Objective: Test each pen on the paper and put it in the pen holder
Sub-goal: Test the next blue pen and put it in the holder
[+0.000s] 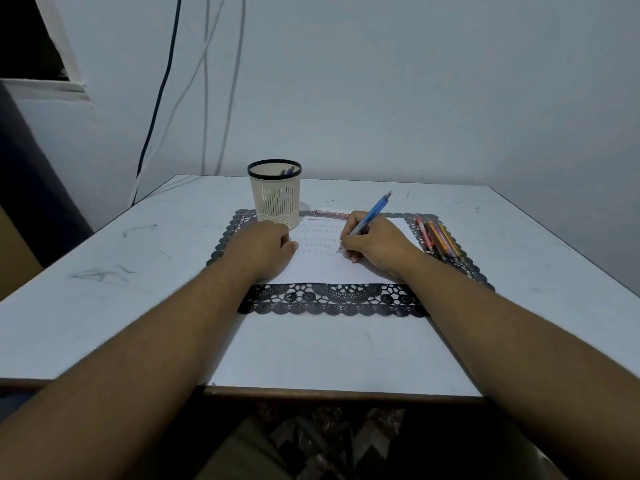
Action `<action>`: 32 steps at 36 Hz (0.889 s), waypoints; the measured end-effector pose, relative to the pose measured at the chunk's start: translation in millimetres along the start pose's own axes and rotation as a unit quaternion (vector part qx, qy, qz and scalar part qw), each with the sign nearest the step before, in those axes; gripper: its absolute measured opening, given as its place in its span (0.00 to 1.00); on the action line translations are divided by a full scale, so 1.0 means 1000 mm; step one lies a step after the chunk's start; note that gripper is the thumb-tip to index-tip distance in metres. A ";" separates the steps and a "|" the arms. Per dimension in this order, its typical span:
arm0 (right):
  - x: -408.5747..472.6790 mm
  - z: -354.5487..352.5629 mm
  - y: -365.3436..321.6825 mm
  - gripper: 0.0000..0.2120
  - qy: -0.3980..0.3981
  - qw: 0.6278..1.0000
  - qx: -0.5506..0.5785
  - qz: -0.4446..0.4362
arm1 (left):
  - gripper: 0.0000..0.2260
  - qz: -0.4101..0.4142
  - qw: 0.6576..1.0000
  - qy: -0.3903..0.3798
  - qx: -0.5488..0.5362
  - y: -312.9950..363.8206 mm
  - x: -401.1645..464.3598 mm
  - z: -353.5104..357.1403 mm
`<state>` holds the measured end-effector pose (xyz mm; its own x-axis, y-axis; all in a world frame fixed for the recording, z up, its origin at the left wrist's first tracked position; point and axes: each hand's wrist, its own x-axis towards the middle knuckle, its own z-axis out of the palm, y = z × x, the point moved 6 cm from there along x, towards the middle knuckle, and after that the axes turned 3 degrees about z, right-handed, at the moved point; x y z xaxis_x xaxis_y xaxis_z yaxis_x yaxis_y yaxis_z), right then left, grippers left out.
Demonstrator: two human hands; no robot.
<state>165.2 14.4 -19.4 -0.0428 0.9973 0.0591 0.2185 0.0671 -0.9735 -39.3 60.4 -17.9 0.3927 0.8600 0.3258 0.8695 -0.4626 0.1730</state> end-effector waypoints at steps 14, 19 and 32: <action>-0.003 0.001 -0.001 0.07 -0.015 1.000 0.012 -0.002 | 0.14 -0.001 1.000 0.000 -0.012 0.001 0.000 0.000; -0.001 -0.004 0.004 0.08 0.006 1.000 -0.003 0.003 | 0.14 0.002 1.000 -0.005 -0.010 0.002 -0.001 0.000; -0.002 -0.012 0.004 0.08 0.013 0.999 0.039 -0.006 | 0.14 0.004 1.000 -0.009 -0.015 0.001 0.000 0.002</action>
<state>177.2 13.4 -20.4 -0.0187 0.9969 0.0762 0.1421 0.0781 -0.9868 -37.5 60.4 -19.1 0.4056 0.8597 0.3105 0.8569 -0.4758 0.1981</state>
